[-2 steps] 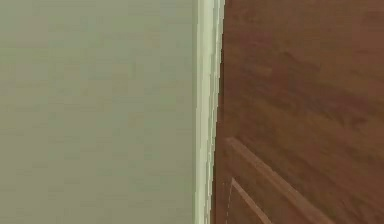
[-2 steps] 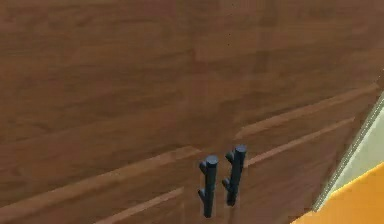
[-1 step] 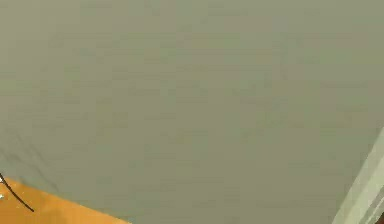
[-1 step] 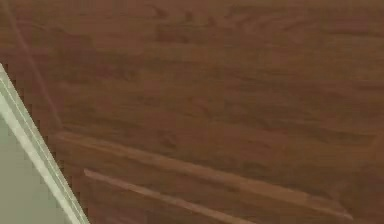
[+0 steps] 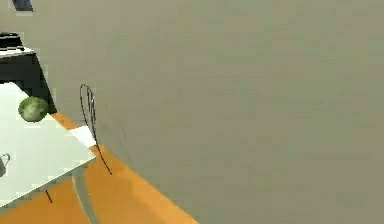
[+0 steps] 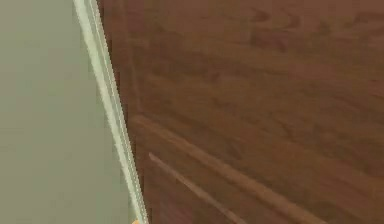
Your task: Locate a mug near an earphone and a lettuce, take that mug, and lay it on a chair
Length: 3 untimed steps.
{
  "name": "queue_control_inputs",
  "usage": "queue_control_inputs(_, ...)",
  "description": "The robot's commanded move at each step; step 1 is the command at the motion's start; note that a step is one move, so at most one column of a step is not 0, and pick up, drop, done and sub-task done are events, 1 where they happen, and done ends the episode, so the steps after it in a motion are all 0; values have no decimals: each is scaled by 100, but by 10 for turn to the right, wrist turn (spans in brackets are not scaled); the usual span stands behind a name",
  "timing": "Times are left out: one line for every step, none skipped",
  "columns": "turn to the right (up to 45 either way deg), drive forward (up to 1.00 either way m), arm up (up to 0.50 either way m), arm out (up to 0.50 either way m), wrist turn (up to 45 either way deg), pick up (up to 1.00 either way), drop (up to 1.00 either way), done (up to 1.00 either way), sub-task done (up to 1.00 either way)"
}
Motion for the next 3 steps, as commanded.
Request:
queue_control_inputs(0, 40, 0, 0, 0, 0, 0, 0, 0)
queue_control_inputs(-450, 0, 0, 0, 0, 0, 0, 0, 0)
queue_control_inputs(-450, 0, 0, 0, 0, 0, 0, 0, 0)
